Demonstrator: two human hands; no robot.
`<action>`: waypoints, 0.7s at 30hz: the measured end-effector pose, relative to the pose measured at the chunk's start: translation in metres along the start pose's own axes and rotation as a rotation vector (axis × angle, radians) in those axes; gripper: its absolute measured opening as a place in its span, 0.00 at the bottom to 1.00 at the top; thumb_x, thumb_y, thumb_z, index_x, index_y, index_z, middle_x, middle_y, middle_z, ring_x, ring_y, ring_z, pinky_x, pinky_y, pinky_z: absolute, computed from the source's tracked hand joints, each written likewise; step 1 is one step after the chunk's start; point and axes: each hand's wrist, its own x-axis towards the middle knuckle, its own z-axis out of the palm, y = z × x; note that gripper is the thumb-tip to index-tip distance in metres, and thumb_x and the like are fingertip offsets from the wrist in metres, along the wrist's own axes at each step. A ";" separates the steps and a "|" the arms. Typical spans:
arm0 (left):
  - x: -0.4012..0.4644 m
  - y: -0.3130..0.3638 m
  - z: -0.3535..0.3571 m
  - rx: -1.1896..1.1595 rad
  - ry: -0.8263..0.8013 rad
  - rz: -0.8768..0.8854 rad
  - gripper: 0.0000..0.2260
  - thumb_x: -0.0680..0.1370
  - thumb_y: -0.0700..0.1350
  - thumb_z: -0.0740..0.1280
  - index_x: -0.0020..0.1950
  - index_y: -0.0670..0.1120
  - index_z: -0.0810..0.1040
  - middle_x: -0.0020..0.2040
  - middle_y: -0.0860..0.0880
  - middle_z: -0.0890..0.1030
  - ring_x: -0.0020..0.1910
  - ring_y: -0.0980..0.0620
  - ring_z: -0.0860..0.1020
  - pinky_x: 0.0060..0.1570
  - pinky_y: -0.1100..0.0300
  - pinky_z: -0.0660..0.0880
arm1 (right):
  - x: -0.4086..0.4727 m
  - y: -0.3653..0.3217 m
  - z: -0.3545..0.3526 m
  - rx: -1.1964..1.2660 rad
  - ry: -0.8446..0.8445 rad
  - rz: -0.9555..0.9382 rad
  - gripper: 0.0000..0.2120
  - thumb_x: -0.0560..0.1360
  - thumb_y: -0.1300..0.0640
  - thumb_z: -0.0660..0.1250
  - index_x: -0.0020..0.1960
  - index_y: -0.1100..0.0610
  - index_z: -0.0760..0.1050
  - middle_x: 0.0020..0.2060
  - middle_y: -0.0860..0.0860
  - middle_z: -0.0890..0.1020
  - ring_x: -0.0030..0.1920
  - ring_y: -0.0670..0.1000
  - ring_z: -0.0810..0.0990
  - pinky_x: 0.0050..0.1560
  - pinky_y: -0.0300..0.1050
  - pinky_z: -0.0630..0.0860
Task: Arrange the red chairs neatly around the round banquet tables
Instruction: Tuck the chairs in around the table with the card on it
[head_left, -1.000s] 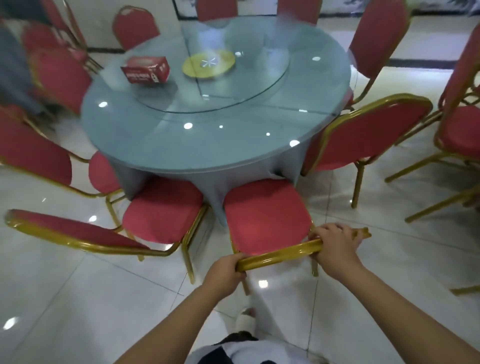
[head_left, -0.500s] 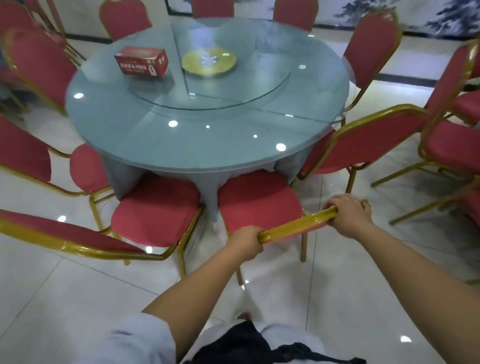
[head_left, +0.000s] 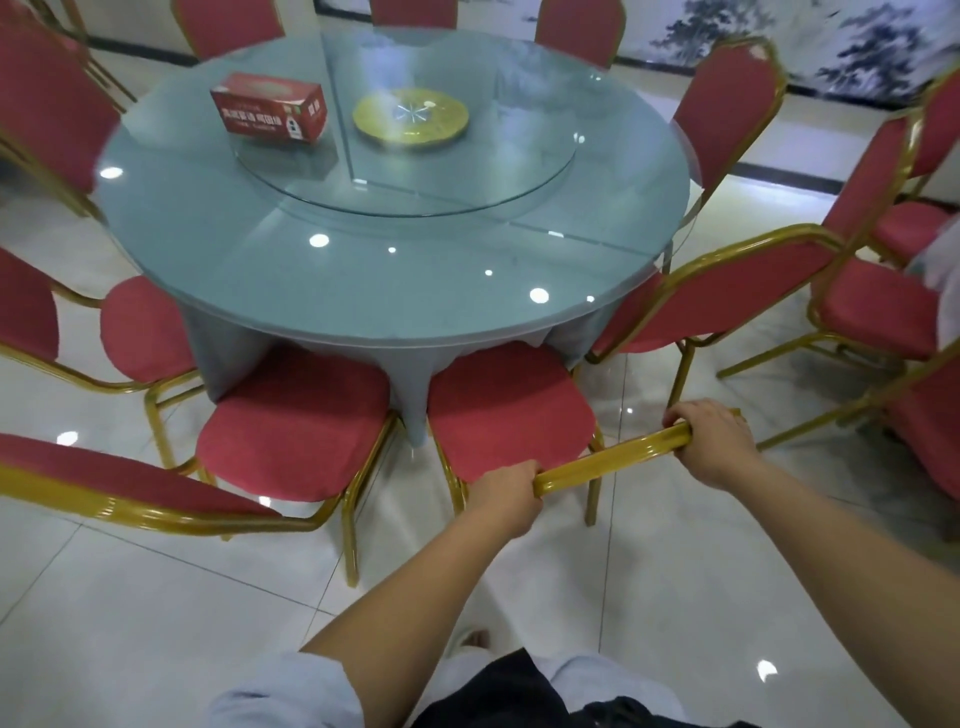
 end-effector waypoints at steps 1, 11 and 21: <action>0.001 -0.001 0.001 -0.015 -0.003 0.003 0.12 0.77 0.45 0.63 0.59 0.53 0.76 0.53 0.45 0.82 0.54 0.40 0.79 0.48 0.52 0.73 | 0.001 0.001 0.002 0.002 0.010 -0.002 0.10 0.74 0.55 0.72 0.48 0.43 0.73 0.47 0.44 0.72 0.59 0.51 0.72 0.62 0.55 0.70; -0.001 0.023 0.013 -0.182 0.013 -0.053 0.16 0.75 0.40 0.63 0.59 0.55 0.77 0.52 0.48 0.82 0.52 0.44 0.79 0.47 0.54 0.75 | 0.016 0.026 -0.007 -0.063 -0.093 -0.075 0.12 0.76 0.59 0.66 0.46 0.41 0.73 0.45 0.44 0.74 0.53 0.52 0.72 0.58 0.53 0.68; -0.018 0.053 0.037 -0.277 0.004 -0.199 0.23 0.75 0.41 0.65 0.66 0.62 0.76 0.51 0.52 0.81 0.47 0.49 0.79 0.40 0.59 0.72 | 0.008 0.062 -0.005 -0.030 -0.088 -0.154 0.03 0.75 0.49 0.67 0.47 0.41 0.75 0.46 0.39 0.75 0.57 0.48 0.70 0.68 0.60 0.60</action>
